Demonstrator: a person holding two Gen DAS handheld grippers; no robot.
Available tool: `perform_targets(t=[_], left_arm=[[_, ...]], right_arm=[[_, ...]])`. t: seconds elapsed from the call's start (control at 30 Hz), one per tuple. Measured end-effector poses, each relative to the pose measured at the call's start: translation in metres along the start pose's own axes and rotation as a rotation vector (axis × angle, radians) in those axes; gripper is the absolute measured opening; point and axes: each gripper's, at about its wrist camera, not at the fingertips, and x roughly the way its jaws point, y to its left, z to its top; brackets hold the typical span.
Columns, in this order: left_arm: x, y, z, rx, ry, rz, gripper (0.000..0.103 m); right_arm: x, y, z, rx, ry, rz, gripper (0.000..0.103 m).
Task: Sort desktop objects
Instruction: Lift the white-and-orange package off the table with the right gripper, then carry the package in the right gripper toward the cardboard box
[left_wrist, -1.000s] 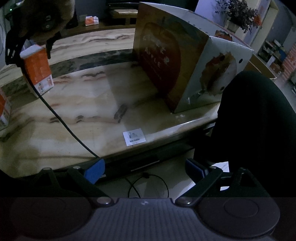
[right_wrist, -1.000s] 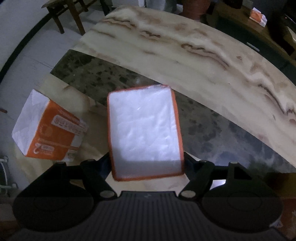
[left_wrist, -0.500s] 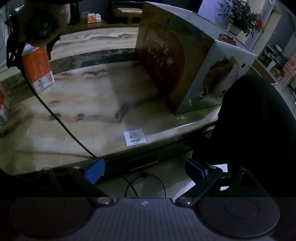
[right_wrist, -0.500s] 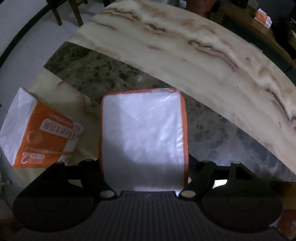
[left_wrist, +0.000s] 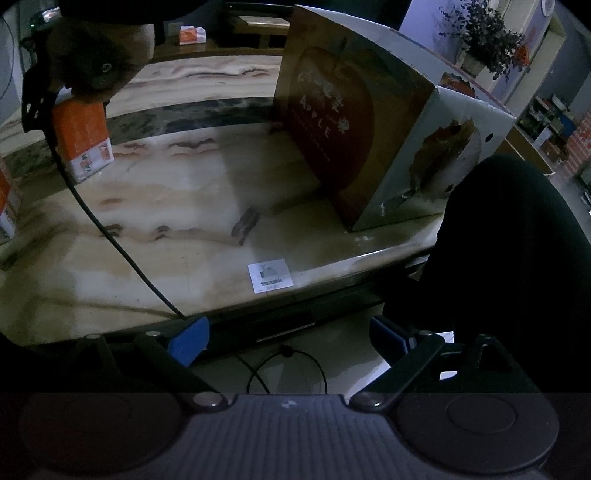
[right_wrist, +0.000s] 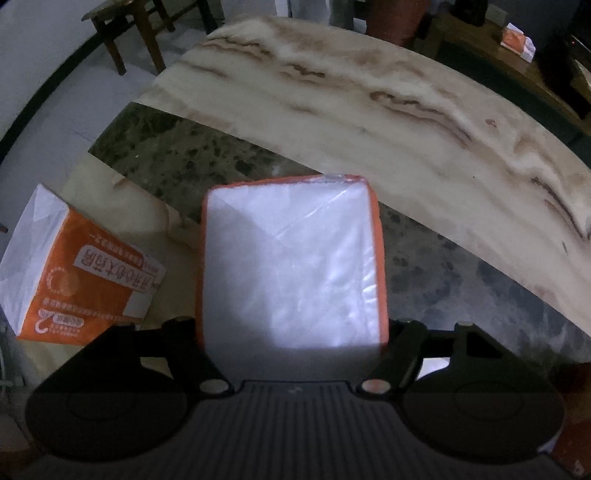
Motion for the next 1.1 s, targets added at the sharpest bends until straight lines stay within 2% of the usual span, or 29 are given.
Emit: perform_targets(t=[0.13,0.3,0.47,0.63,0.8,0.9,1.0,1.1], left_arm=[[-0.001,0.0,0.0,0.005,-0.003,-0.002,0.094],[-0.003,0.0,0.0,-0.002,-0.015,-0.006,0.094],[-0.005,-0.001,0.003,-0.014,-0.03,-0.016,0.094],[-0.009,-0.005,0.005,-0.011,-0.059,-0.022,0.094],[-0.012,-0.001,0.006,-0.039,-0.082,0.008,0.094],[-0.014,0.003,0.004,-0.063,-0.106,0.042,0.094],[-0.019,0.005,0.0,-0.069,-0.179,0.072,0.094],[-0.03,0.002,-0.008,-0.037,-0.28,0.012,0.094]], right_arm=[[-0.005,-0.004,-0.011,-0.009,-0.012,-0.022,0.074],[-0.017,-0.024,-0.032,0.048,-0.044,-0.026,0.074],[-0.053,-0.056,-0.055,0.131,-0.109,0.031,0.074],[-0.114,-0.088,-0.091,0.222,-0.236,0.112,0.074],[-0.189,-0.112,-0.15,0.249,-0.376,0.195,0.074],[-0.225,-0.13,-0.2,0.275,-0.433,0.246,0.074],[-0.254,-0.144,-0.251,0.28,-0.474,0.273,0.074],[-0.272,-0.149,-0.304,0.299,-0.525,0.335,0.074]])
